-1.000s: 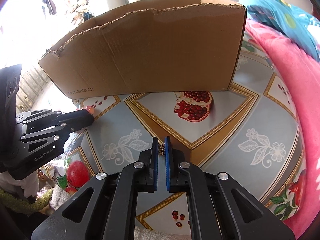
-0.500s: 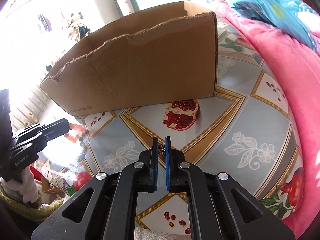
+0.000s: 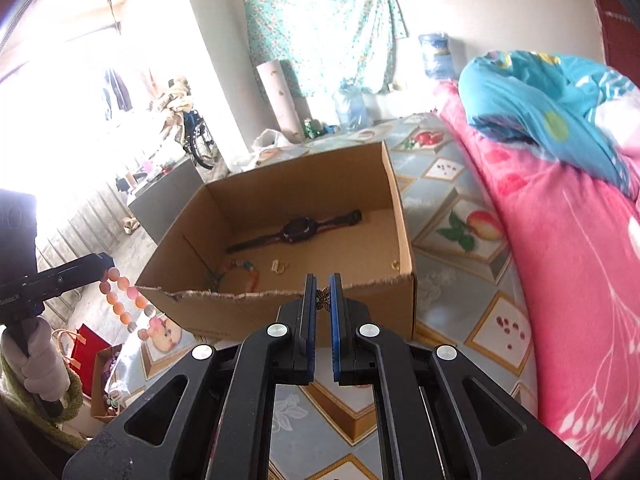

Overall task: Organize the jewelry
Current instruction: 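Carry the gold flower charm in the right gripper over the box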

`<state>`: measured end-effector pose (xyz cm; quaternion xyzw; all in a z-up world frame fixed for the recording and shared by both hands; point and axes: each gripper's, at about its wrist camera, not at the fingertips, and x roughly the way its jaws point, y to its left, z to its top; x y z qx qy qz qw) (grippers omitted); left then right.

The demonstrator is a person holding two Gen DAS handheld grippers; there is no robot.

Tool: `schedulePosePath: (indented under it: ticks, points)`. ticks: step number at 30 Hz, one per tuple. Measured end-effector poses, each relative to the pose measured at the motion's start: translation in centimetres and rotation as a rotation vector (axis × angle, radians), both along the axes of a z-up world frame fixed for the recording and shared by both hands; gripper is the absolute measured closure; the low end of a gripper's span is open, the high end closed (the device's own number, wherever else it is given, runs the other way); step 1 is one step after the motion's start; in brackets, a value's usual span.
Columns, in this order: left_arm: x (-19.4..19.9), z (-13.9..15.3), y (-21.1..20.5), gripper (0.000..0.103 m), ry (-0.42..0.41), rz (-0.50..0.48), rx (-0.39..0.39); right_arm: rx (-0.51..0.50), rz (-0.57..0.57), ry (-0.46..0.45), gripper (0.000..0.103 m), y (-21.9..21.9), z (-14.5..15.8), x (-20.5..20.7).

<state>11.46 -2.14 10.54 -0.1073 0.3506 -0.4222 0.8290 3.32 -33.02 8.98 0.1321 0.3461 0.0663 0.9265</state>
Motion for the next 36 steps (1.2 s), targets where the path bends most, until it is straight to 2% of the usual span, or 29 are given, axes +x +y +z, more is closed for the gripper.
schedulePosePath:
  ticks: [2, 5, 7, 9, 12, 17, 22, 26, 30, 34, 36]
  points:
    - [1.4, 1.2, -0.6, 0.094, -0.019, -0.002, -0.001, -0.005, 0.024, -0.035, 0.099, -0.1, 1.4, 1.4]
    - [4.2, 1.8, -2.2, 0.094, -0.021, -0.002, 0.041, -0.016, 0.067, -0.058, 0.099, -0.3, 2.8, 4.3]
    - [6.4, 1.3, -3.7, 0.094, 0.013, -0.010, 0.083, -0.021, 0.092, -0.050, 0.099, -0.5, 2.9, 6.3]
    - [9.0, 0.4, -5.1, 0.094, 0.071, -0.023, 0.101, -0.026, 0.108, -0.037, 0.099, -0.6, 2.9, 8.0]
    - [12.8, -1.5, -7.4, 0.094, 0.149, -0.032, 0.188, -0.028, 0.115, -0.017, 0.099, -1.0, 2.3, 10.3]
    - [18.4, -5.4, -10.5, 0.094, 0.340, -0.074, 0.264, -0.005, 0.110, 0.000, 0.099, -2.0, 1.5, 11.8]
    - [21.7, -7.8, -13.8, 0.094, 0.392, -0.085, 0.350, 0.014, 0.096, 0.030, 0.099, -3.3, 0.4, 12.0]
    - [22.7, -10.6, -15.8, 0.093, 0.454, -0.114, 0.436, 0.045, 0.089, 0.067, 0.099, -4.3, -0.6, 12.3]
    - [23.0, -11.1, -15.4, 0.075, 0.479, -0.100, 0.409, 0.076, 0.102, 0.089, 0.099, -4.6, -0.8, 12.3]
    - [22.7, -9.0, -13.4, 0.075, 0.446, -0.055, 0.366, 0.094, 0.154, 0.110, 0.099, -3.9, -0.4, 13.1]
    - [22.0, -7.1, -11.6, 0.074, 0.400, -0.029, 0.333, 0.097, 0.198, 0.126, 0.099, -3.0, 0.0, 13.7]
